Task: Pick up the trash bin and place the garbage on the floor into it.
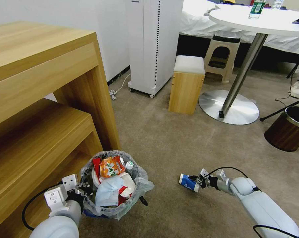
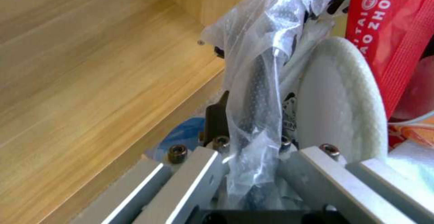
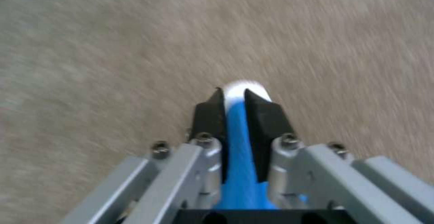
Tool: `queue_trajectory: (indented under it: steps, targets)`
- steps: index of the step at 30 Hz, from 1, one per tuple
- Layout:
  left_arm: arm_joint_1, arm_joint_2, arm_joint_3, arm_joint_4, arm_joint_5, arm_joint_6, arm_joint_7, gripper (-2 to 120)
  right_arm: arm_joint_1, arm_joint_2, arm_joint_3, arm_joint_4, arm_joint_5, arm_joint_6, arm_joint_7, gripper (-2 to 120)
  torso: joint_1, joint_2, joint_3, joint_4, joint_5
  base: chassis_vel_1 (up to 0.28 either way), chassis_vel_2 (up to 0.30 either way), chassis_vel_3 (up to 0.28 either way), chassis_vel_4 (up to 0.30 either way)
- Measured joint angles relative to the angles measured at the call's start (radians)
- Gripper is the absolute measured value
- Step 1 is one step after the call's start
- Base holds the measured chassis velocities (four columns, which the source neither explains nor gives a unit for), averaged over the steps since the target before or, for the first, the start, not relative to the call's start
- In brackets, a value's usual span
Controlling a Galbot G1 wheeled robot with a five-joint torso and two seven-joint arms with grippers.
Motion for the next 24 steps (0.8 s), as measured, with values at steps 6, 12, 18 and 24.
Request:
queue_trajectory:
  steps: [6, 12, 18, 24]
  targets:
    - [-0.007, -0.002, 0.005, 0.005, -0.001, 0.000, 0.000, 0, -0.008, 0.001, 0.000, 0.029, -0.006, 0.000, -0.033, 41, 0.000, 0.000, 0.000, 0.0001, -0.0002, 0.000, 0.000, 0.000, 0.000]
    - [-0.005, 0.005, 0.000, 0.005, -0.004, 0.000, 0.000, 0, 0.007, 0.034, -0.009, -0.041, -0.065, -0.002, -0.030, 60, 0.000, 0.000, 0.000, 0.0001, 0.0000, 0.000, 0.000, 0.000, 0.000]
    - [-0.006, 0.007, -0.003, 0.005, -0.008, 0.000, 0.000, 0, 0.012, 0.048, -0.007, -0.078, -0.104, 0.002, -0.031, 84, 0.000, 0.000, 0.000, 0.0004, 0.0000, 0.000, 0.000, 0.000, 0.000]
    - [-0.013, 0.003, 0.000, 0.012, -0.009, 0.000, 0.000, 0, 0.010, 0.036, 0.002, -0.084, -0.113, 0.003, -0.033, 84, 0.000, 0.000, 0.000, 0.0000, -0.0001, 0.000, 0.000, 0.000, 0.000]
